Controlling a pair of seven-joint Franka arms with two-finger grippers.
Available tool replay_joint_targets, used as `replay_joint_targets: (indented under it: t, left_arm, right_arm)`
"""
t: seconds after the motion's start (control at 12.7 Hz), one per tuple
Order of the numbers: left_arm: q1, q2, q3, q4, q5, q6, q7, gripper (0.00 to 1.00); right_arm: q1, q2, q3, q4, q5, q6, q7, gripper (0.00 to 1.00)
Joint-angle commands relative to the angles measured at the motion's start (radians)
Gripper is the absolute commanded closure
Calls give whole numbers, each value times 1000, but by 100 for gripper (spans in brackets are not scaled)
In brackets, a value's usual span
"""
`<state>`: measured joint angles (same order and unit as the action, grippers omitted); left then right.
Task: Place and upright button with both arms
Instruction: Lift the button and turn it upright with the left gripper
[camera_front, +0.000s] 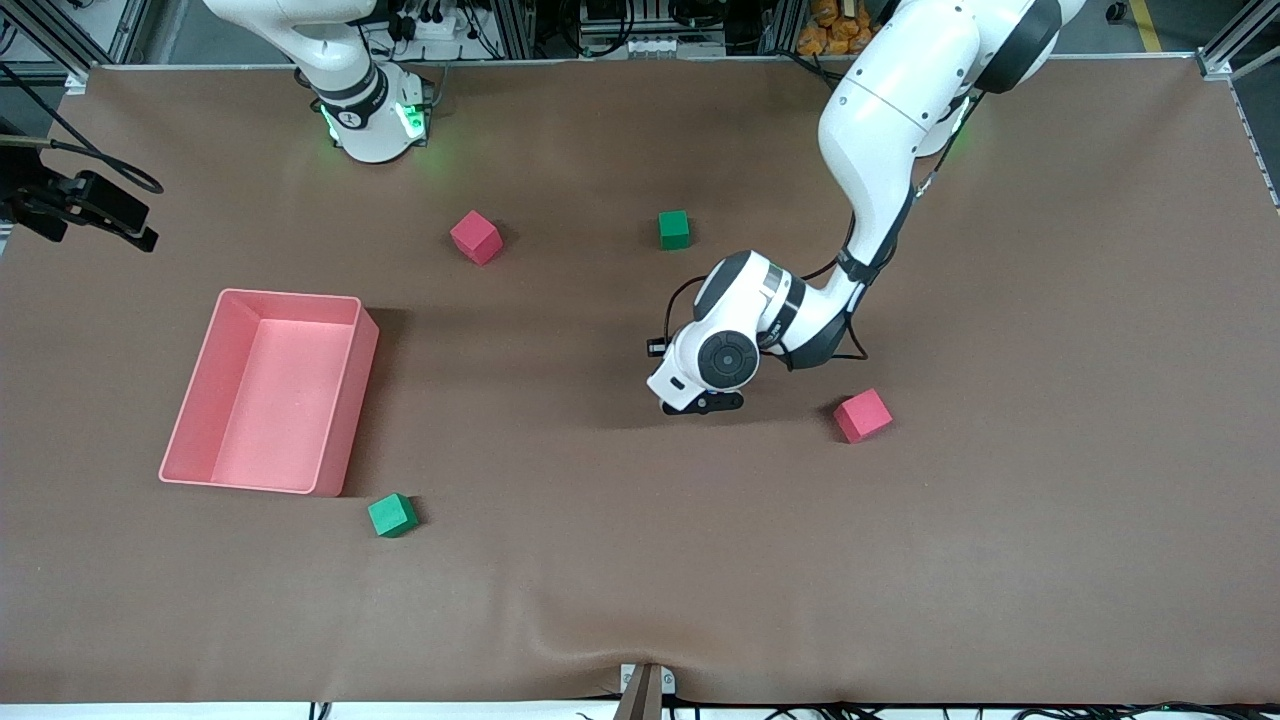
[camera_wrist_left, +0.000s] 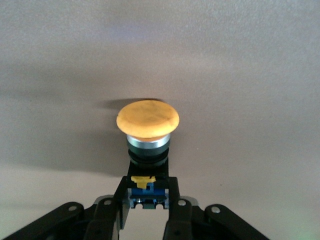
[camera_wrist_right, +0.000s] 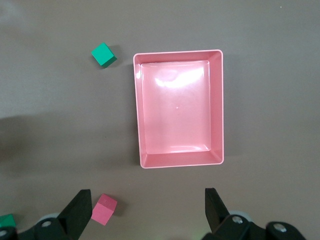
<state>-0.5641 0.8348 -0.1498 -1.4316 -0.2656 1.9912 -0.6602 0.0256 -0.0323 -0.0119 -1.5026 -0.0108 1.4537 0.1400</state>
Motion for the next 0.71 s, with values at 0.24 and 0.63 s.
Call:
replay_joint_targets:
  t: [0.24,0.63]
  left_arm:
    - [-98,-37,32,105,169,49,-221,100]
    - [-232,-39,59,108,448,227,-619,100]
  right_arm:
    - [-6,9,4,22,2,-18,-13,0]
    - [-9,9,3,24,8,-18,-13,0]
